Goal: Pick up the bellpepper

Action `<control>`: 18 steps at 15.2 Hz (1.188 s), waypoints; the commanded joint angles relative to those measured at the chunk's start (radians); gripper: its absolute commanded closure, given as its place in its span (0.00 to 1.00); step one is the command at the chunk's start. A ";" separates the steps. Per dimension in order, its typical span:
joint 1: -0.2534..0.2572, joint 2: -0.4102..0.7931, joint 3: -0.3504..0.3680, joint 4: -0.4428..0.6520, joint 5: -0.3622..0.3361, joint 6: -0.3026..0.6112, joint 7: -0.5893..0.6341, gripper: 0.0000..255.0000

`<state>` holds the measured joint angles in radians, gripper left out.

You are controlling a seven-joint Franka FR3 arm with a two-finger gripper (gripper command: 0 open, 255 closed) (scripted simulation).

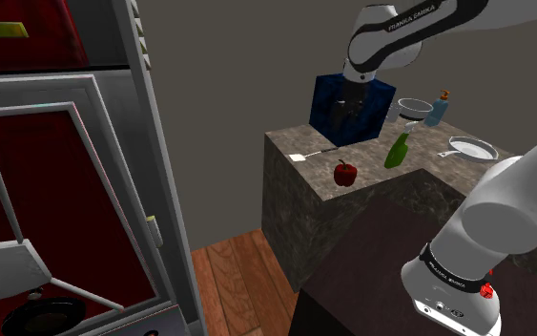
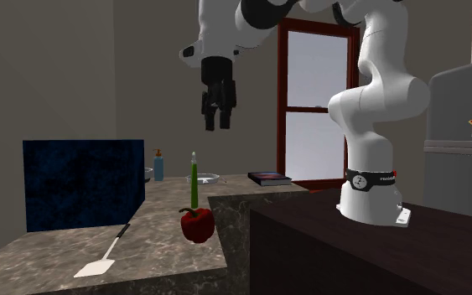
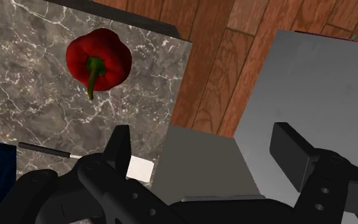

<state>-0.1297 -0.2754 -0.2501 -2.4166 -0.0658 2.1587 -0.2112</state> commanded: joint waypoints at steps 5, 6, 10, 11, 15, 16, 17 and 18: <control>-0.024 0.208 -0.048 0.048 0.021 0.130 -0.034 0.00; -0.028 0.244 -0.055 0.060 0.028 0.149 -0.042 0.00; -0.052 0.391 -0.075 0.115 0.064 0.218 -0.075 0.00; -0.060 0.428 -0.078 0.131 0.075 0.233 -0.083 0.00; -0.097 0.576 -0.081 0.205 0.120 0.283 -0.116 0.00; -0.108 0.613 -0.081 0.226 0.131 0.293 -0.123 0.00; -0.119 0.650 -0.079 0.248 0.141 0.302 -0.130 0.00; -0.131 0.686 -0.078 0.271 0.151 0.310 -0.136 0.00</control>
<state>-0.2444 0.3709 -0.3279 -2.1741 0.0733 2.4636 -0.3347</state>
